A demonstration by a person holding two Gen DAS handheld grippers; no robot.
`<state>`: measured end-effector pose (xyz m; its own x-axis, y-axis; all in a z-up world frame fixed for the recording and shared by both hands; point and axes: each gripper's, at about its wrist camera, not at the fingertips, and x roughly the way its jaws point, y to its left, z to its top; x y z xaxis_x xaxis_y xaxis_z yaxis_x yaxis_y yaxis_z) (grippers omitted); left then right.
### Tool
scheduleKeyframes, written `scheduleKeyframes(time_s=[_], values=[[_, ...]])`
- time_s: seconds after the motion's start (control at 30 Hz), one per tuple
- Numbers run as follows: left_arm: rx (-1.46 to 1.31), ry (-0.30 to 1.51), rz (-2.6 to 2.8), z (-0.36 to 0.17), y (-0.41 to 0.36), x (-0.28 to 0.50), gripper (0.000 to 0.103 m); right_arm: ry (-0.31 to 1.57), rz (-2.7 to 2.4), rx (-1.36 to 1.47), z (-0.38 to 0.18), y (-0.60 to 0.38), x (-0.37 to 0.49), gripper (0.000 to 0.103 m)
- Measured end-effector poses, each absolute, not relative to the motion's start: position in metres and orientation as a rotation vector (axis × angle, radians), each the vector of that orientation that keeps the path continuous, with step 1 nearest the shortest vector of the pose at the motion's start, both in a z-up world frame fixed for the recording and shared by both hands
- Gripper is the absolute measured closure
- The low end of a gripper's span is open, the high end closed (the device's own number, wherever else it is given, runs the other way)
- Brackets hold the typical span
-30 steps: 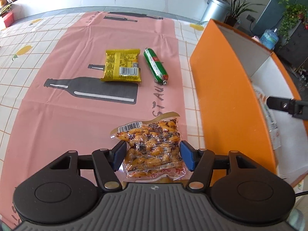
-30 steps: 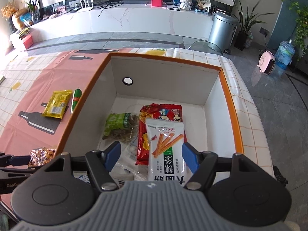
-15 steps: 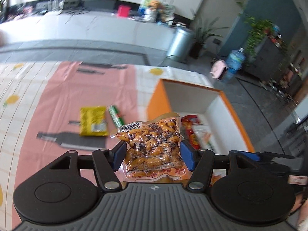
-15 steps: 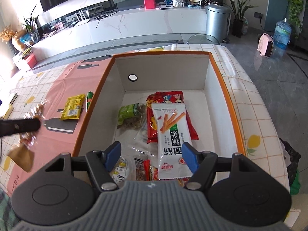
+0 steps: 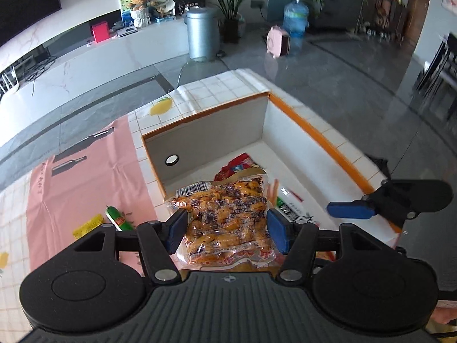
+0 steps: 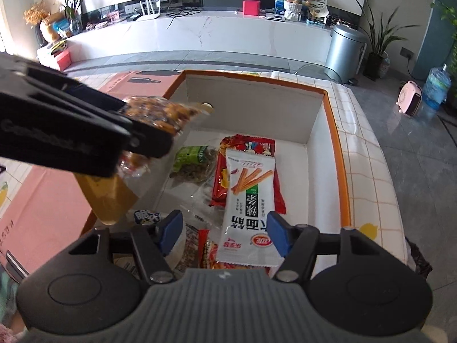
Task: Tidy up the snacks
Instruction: 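Carry the peanut pack over the orange box with left tool and release it, then withdraw both tools from the orange box toward the remaining snacks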
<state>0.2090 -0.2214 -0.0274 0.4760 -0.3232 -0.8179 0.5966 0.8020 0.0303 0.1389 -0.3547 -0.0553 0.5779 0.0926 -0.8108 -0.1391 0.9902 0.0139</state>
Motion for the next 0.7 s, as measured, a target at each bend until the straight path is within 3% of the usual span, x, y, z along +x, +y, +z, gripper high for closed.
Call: scheduleKeyframes(time_s=[0.57, 0.7], values=[[0.617, 0.956, -0.576, -0.055, -0.244, 0.213, 0.034, 1.027, 0.113, -0.090, -0.064, -0.348, 0.145, 0.040], [0.600, 0.937, -0.558, -0.057, -0.239, 0.211, 0.028, 1.041, 0.085, -0.056, -0.064, -0.351, 0.145, 0.040]])
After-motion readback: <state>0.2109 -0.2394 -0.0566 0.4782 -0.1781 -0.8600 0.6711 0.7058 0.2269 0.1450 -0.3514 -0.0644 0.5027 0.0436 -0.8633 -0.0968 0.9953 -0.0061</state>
